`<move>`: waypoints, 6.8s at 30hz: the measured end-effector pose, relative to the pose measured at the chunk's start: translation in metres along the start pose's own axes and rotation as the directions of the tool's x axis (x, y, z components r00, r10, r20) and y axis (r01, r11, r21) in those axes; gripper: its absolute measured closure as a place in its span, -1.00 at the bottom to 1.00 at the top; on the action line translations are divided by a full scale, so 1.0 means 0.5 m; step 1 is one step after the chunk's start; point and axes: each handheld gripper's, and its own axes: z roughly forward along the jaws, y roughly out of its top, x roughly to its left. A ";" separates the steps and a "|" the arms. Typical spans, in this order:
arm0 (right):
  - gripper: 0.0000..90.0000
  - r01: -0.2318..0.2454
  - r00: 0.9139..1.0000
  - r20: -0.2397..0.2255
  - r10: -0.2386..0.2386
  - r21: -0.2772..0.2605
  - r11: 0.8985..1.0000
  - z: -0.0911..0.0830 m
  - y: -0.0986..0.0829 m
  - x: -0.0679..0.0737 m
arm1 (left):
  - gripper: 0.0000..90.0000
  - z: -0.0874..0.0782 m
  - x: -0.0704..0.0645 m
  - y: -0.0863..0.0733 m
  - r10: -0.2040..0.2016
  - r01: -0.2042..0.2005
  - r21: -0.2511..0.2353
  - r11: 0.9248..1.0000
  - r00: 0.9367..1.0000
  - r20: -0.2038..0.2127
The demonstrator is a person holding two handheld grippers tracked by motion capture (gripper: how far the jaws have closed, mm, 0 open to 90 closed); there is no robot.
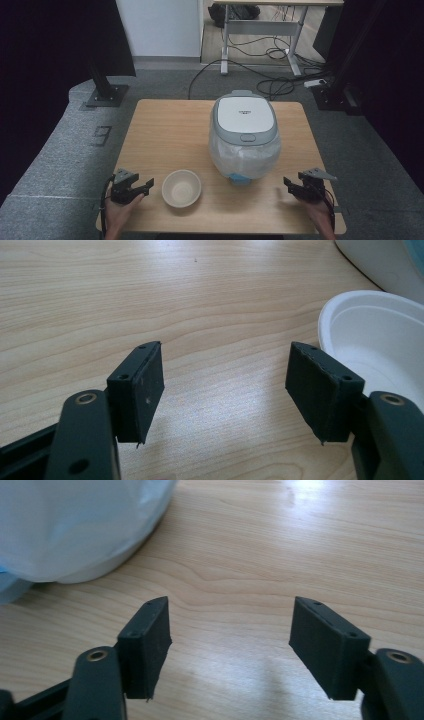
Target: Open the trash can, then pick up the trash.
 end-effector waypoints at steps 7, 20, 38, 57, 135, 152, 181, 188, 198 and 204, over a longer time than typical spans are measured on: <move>-0.16 0.014 0.999 -0.031 -0.015 -0.015 1.000 -0.014 0.002 0.014 | -0.29 0.000 0.001 -0.001 -0.006 0.006 -0.002 1.000 1.000 0.000; 0.40 0.064 0.990 -0.118 -0.071 -0.065 0.996 -0.029 0.009 0.053 | -0.29 0.003 -0.003 0.000 -0.003 0.003 0.006 1.000 1.000 -0.003; 0.98 0.110 0.962 -0.237 -0.134 -0.110 0.988 -0.025 0.018 0.111 | -0.28 0.006 -0.008 0.001 0.002 -0.002 0.010 1.000 1.000 0.003; 0.98 0.133 0.923 -0.347 -0.163 -0.110 0.985 0.005 0.032 0.149 | -0.28 0.004 -0.003 -0.001 -0.010 0.010 0.009 1.000 1.000 0.003; 0.99 0.169 0.923 -0.343 -0.172 -0.038 0.985 0.122 0.044 0.237 | -0.27 0.002 -0.008 -0.002 -0.026 0.026 0.014 1.000 0.999 0.026; 0.99 0.185 0.923 -0.345 -0.173 0.002 0.983 0.136 0.036 0.238 | -0.27 0.003 -0.007 -0.002 -0.027 0.027 0.015 1.000 0.999 0.027; 0.99 0.183 0.920 -0.352 -0.169 0.006 0.983 0.137 0.037 0.236 | -0.22 0.005 -0.021 0.006 -0.025 0.025 -0.005 1.000 0.998 0.059; 0.99 0.179 0.922 -0.350 -0.166 0.005 0.984 0.137 0.036 0.236 | -0.22 0.011 -0.038 0.016 -0.015 0.016 -0.013 1.000 0.996 0.083; 0.99 0.181 0.921 -0.352 -0.167 0.005 0.984 0.138 0.037 0.235 | -0.19 0.033 -0.060 0.020 0.003 -0.005 0.019 1.000 0.993 0.115; 0.99 0.182 0.921 -0.351 -0.169 0.004 0.983 0.137 0.036 0.236 | -0.16 0.049 -0.074 0.019 0.018 -0.025 0.054 0.998 0.991 0.130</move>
